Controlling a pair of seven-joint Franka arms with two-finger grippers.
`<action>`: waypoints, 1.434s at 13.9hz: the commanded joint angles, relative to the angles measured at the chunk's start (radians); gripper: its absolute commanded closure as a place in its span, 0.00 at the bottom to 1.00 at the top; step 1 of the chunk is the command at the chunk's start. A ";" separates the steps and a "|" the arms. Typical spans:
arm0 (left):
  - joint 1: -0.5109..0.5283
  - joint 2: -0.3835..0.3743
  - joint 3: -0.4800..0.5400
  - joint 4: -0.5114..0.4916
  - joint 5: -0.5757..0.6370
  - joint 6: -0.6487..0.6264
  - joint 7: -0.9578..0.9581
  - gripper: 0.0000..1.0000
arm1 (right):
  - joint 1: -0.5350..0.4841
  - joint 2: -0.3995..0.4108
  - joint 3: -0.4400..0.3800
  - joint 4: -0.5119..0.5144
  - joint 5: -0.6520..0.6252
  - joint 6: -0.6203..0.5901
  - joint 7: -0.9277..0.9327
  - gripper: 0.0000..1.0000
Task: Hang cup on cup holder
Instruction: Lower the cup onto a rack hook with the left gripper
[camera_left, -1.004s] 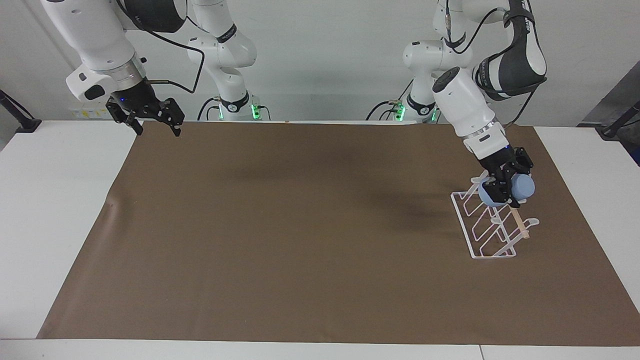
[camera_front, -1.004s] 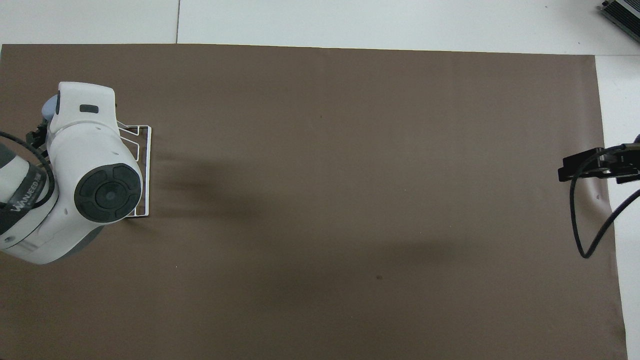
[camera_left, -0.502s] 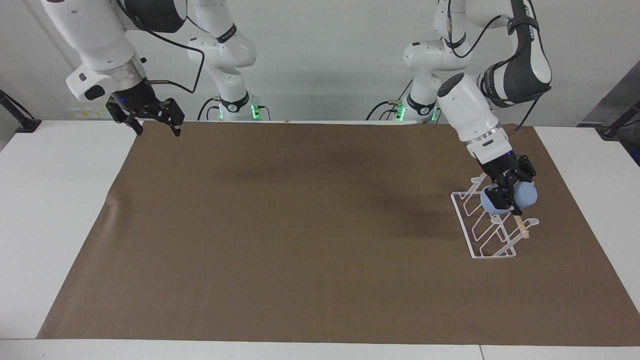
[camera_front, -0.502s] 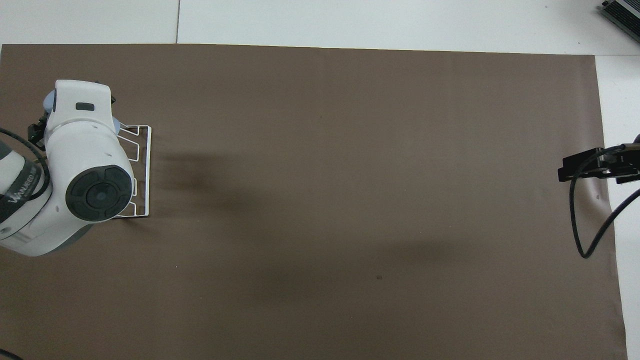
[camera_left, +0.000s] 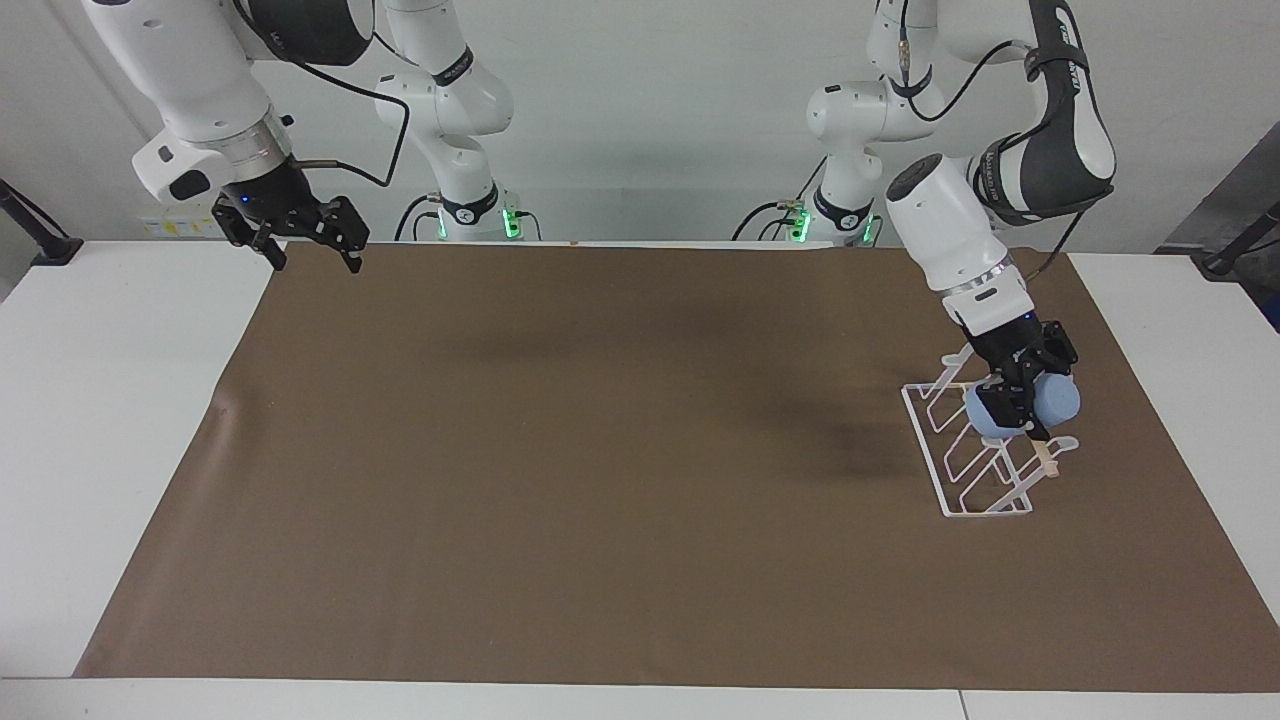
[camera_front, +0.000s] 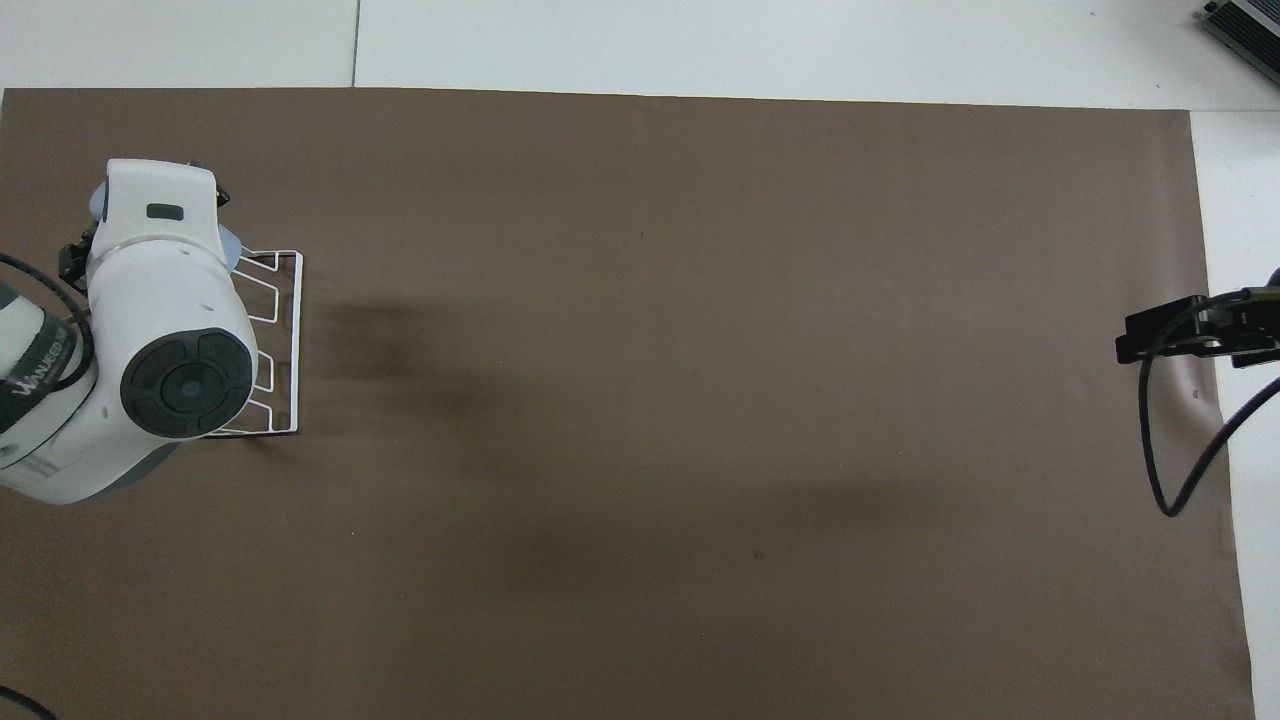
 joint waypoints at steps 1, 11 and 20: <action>0.013 0.016 -0.005 0.002 0.031 0.029 -0.025 1.00 | -0.004 -0.017 0.004 -0.014 -0.012 -0.008 0.018 0.00; 0.032 0.026 -0.005 -0.012 0.034 0.070 -0.027 1.00 | -0.004 -0.017 0.004 -0.016 -0.012 -0.008 0.018 0.00; 0.032 0.055 -0.005 -0.012 0.122 0.061 -0.094 1.00 | -0.004 -0.017 0.004 -0.016 -0.012 -0.008 0.018 0.00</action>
